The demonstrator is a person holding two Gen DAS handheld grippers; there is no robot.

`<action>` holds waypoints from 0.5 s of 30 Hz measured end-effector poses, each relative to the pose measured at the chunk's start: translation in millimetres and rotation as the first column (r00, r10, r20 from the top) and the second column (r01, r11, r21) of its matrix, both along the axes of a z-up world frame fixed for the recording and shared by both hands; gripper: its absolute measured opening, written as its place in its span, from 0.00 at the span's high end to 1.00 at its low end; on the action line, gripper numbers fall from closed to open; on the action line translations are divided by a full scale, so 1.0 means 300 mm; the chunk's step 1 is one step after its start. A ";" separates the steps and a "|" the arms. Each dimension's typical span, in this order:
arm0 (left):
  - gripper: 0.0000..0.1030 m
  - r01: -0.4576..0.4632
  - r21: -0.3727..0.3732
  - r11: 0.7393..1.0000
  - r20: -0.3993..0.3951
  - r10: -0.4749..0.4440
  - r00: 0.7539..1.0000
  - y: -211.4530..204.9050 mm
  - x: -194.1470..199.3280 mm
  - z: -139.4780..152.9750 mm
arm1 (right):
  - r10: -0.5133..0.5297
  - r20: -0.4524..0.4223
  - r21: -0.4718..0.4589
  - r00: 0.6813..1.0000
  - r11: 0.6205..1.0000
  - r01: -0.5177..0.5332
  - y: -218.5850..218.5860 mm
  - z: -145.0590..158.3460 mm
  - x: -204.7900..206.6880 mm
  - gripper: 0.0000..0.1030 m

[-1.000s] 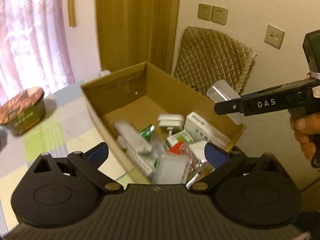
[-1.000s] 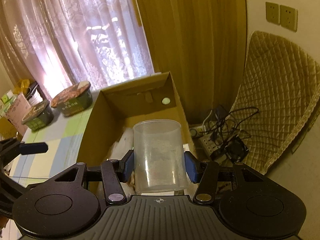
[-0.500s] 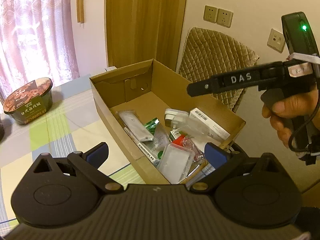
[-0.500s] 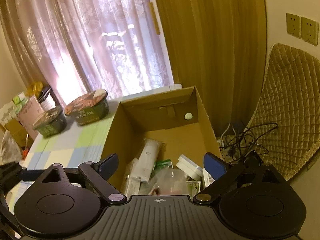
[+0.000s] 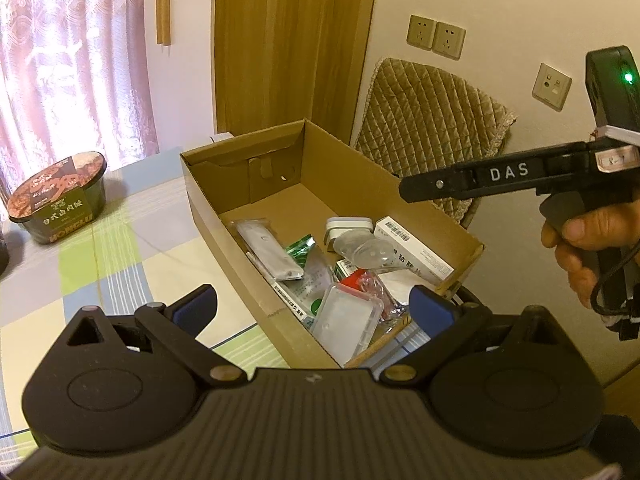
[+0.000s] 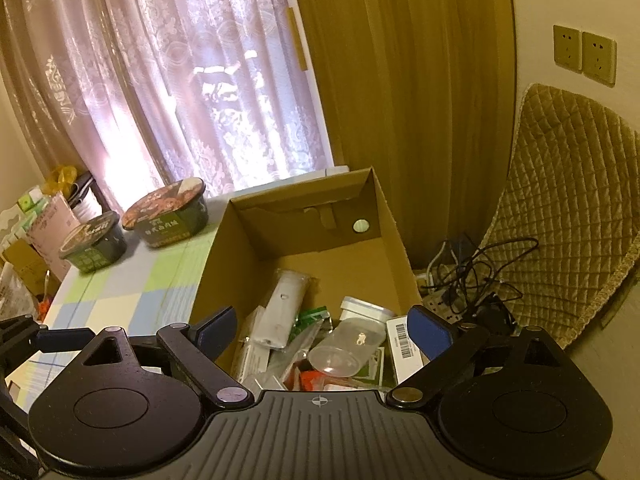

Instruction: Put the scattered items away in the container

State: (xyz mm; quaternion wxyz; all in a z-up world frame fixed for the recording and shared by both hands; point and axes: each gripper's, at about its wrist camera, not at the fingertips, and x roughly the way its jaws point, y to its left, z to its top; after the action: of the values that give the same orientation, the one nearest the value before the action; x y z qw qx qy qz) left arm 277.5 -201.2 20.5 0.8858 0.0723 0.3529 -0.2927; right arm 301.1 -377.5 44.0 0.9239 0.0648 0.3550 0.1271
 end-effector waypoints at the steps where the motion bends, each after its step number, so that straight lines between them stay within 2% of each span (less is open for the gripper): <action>1: 0.02 -0.003 -0.002 1.000 0.001 0.003 1.000 0.002 -0.003 0.006 | 0.001 0.002 -0.001 1.000 1.000 -0.001 0.001 0.005 -0.006 0.06; 6: 0.03 -0.026 0.000 1.000 0.006 0.026 1.000 0.018 -0.034 0.041 | -0.004 0.009 -0.007 1.000 1.000 0.005 0.003 0.043 -0.052 0.06; 15: 0.01 -0.169 0.021 0.985 -0.015 0.170 0.985 0.088 -0.146 0.123 | -0.022 0.013 -0.039 1.000 0.999 0.022 0.018 0.144 -0.209 0.06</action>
State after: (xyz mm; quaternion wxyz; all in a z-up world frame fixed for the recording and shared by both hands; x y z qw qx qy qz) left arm 233.7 -174.7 57.4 0.9037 0.0481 0.3679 -0.2135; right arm 238.3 -372.1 87.3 0.9286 0.0499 0.3508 0.1103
